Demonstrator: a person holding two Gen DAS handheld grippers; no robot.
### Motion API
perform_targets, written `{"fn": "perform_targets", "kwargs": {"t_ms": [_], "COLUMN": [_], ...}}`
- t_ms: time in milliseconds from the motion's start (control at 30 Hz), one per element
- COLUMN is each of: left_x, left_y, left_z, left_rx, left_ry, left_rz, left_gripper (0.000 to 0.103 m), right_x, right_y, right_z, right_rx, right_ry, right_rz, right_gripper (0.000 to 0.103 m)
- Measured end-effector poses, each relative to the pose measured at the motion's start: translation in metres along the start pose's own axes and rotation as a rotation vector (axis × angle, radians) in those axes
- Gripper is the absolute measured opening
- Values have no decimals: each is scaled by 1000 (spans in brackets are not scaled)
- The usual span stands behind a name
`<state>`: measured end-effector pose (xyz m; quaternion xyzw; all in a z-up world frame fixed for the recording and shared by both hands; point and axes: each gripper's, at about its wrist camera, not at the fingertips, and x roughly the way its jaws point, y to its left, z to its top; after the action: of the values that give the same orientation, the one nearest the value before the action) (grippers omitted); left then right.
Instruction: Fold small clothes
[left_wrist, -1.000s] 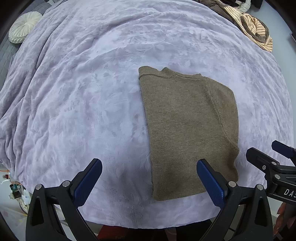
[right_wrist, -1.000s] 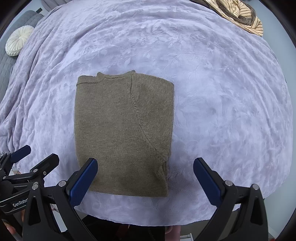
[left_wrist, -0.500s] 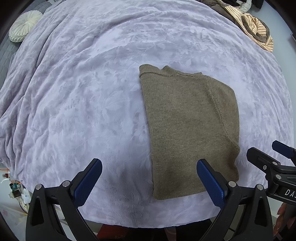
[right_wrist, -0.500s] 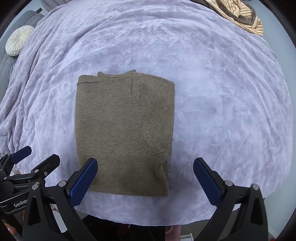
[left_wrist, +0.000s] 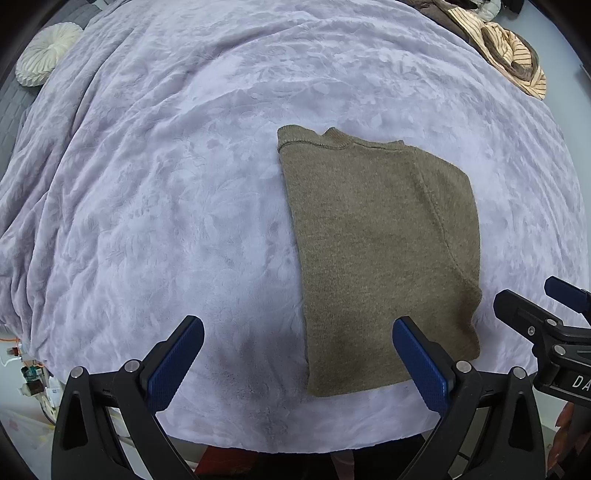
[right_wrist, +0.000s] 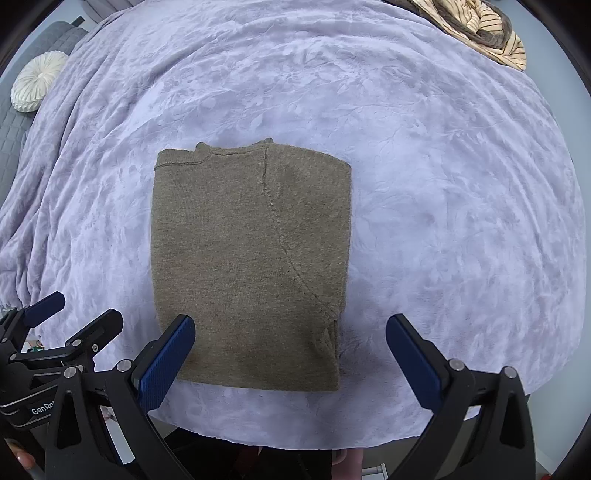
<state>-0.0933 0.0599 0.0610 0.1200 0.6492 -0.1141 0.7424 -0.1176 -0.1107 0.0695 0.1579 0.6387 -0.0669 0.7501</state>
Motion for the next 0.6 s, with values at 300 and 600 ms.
{"fn": "perform_targets", "kwargs": {"t_ms": [300, 600], "left_x": [0, 2], "left_y": [-2, -5], "left_z": [3, 5], "left_rx": [5, 29], "left_ry": [1, 0], "left_rz": [3, 8], "left_gripper": [102, 102], "right_x": [1, 5], "right_y": [0, 4], "right_z": [0, -1], "right_rx": [-1, -10], "right_ry": [1, 13], "right_rz": [1, -4], "right_gripper": [103, 103]}}
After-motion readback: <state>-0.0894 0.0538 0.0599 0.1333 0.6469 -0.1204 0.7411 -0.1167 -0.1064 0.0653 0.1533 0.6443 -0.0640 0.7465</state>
